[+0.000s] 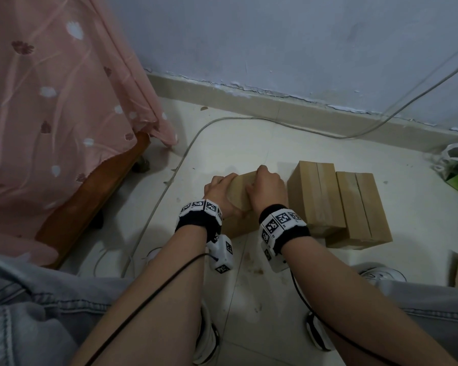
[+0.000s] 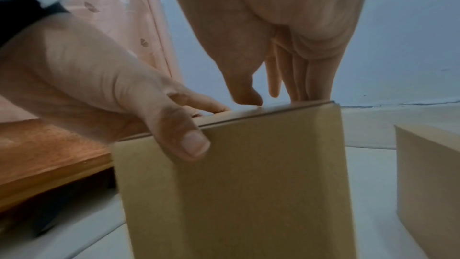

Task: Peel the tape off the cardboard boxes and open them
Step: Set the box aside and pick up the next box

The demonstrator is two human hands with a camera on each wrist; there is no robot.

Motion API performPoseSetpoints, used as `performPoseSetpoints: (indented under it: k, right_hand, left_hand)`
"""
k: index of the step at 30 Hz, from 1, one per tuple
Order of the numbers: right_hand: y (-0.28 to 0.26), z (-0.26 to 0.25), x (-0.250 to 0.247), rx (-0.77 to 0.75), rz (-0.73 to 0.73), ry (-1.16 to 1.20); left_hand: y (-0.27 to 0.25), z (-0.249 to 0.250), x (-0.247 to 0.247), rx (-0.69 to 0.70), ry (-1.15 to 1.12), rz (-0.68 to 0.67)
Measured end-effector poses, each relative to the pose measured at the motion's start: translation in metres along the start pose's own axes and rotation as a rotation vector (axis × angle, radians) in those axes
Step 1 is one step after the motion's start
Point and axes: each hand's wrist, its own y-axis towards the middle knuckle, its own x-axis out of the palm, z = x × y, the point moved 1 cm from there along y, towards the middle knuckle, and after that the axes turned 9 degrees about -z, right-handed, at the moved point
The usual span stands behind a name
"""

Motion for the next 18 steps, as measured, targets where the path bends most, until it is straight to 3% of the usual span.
performPoseSetpoints:
  k: [8,18]
  right_hand:
    - [0.003,0.013,-0.010,0.041,-0.049,0.185]
    - [0.000,-0.001,-0.008,0.036,-0.036,0.031]
  left_hand:
    - [0.003,0.000,0.001,-0.013,0.013,0.000]
    - [0.004,0.003,0.000,-0.024,0.026,0.000]
